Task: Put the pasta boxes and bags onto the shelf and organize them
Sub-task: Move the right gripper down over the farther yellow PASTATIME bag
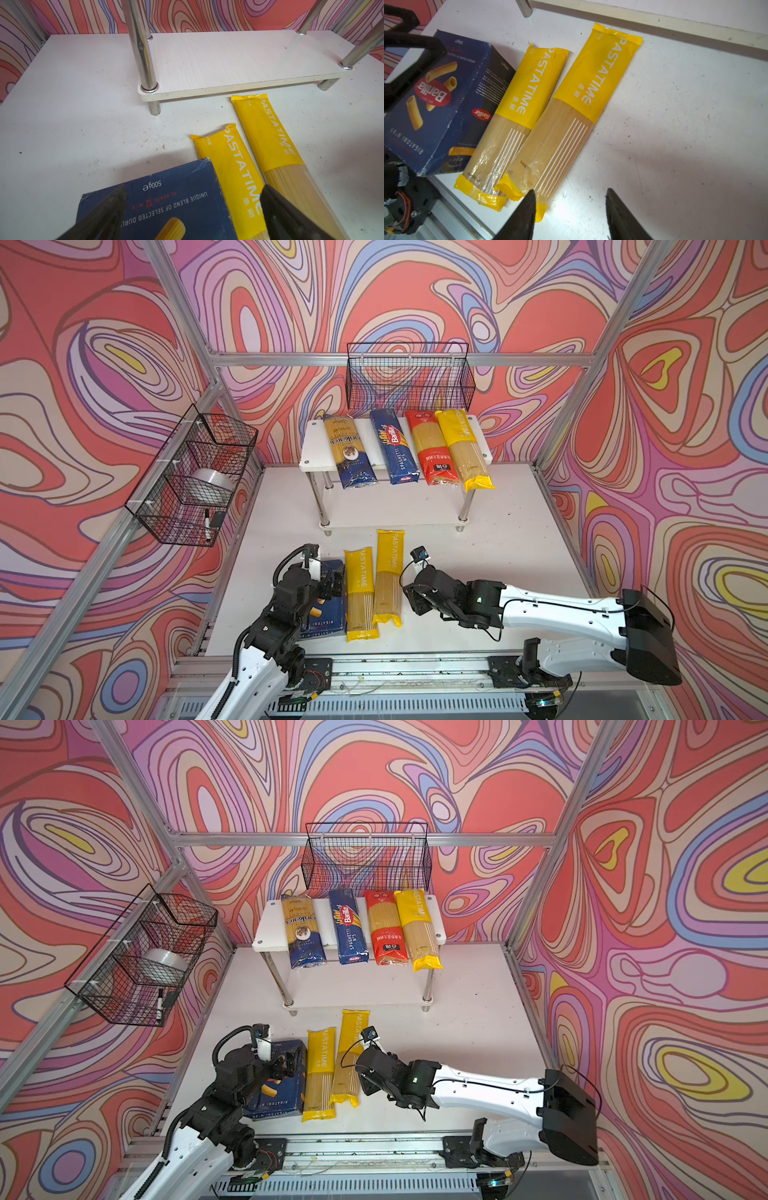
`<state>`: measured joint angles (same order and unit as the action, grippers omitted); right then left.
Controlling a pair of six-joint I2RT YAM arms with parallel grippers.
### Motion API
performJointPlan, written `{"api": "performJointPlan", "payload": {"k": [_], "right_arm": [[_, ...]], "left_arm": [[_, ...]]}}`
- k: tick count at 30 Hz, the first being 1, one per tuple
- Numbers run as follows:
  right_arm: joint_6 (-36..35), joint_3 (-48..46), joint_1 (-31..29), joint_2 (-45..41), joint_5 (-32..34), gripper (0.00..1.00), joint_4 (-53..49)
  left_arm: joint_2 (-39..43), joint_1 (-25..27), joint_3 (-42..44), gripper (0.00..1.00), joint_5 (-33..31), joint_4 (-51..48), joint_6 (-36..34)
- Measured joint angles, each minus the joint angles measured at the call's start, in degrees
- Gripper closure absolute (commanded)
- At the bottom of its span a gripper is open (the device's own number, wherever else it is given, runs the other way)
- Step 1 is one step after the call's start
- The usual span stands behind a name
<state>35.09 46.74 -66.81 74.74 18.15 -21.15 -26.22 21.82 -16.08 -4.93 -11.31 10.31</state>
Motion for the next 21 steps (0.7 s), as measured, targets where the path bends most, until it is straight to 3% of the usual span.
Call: {"api": "performJointPlan", "payload": {"k": [10, 21], "right_arm": [[2.7, 2.3, 0.4, 9.5, -1.4, 0.02, 3.4], [4.5, 15.7, 4.9, 23.3, -5.2, 0.02, -0.5]], "left_arm": [[0.7, 0.0, 0.0, 0.00, 0.4, 0.0, 0.0], [8.1, 0.0, 0.0, 0.00, -1.4, -0.3, 0.5]]}}
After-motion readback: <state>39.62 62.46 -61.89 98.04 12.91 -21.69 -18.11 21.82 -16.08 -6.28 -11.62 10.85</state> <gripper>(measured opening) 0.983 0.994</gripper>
